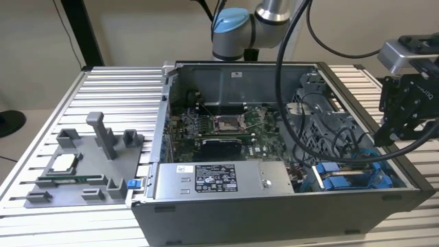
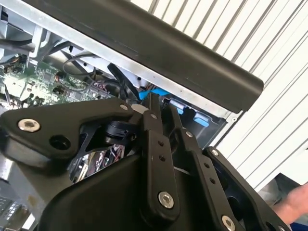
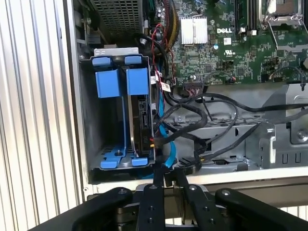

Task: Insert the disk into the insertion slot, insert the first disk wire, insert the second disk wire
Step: 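Insert the second disk wire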

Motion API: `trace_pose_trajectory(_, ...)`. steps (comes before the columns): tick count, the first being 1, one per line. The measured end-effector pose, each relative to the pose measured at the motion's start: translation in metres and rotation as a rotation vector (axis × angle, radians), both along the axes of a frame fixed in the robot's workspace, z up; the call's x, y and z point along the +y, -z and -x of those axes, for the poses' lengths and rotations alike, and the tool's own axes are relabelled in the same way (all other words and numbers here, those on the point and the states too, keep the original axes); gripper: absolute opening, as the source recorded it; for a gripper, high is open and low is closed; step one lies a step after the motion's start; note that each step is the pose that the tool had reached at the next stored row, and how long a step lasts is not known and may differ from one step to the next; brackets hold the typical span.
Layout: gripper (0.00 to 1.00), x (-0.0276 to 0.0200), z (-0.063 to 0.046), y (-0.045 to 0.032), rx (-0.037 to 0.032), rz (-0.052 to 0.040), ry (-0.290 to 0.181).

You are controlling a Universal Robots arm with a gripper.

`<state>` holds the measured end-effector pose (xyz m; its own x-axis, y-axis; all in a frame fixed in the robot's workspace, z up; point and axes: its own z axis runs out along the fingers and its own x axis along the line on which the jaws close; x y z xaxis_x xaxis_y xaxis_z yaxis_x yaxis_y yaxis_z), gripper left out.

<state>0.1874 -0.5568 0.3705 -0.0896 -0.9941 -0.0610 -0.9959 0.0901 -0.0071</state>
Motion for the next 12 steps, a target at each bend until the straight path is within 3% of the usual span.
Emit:
trace_pose_trajectory(9,1.00,0.0000,0.0000,0.0015,-0.0002,0.0000,0.000)
trace_pose_trajectory(10,0.00,0.0000,0.0000,0.0015,-0.0002,0.0001,0.000)
trace_pose_trajectory(12,0.00,-0.0001,0.0000,0.0007,-0.0002,0.0000,0.000)
